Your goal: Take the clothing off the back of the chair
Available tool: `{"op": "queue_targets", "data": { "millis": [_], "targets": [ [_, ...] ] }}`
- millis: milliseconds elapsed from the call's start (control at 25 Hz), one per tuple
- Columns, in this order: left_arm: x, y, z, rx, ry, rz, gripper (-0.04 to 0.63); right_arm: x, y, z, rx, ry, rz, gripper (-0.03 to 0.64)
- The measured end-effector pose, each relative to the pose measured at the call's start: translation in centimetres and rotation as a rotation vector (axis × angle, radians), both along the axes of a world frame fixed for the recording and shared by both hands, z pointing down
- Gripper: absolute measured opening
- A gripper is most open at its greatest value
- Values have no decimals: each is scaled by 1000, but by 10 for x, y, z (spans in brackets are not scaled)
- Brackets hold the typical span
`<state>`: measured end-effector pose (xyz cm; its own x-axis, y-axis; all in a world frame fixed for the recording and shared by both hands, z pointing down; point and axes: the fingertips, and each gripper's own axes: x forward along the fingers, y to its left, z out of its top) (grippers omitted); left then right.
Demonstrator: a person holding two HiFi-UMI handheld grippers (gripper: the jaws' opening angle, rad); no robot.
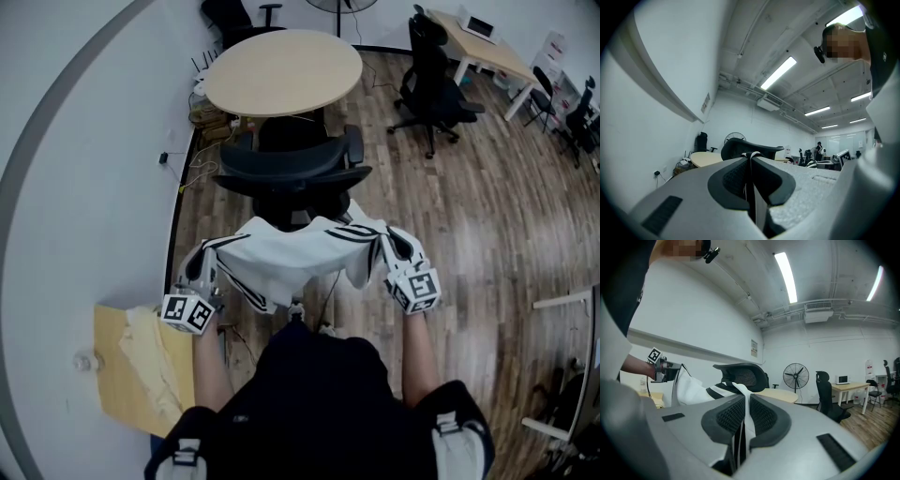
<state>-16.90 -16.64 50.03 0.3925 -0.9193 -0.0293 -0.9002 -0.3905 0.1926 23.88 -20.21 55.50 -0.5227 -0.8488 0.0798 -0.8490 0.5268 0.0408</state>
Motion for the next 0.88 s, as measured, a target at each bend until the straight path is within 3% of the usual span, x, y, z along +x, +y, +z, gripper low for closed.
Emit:
{"op": "queue_targets", "data": {
  "millis": [880],
  "targets": [
    [4,32,5,-10,-8,-53,11,5,21,13,-29,16,-47,17]
  ]
}}
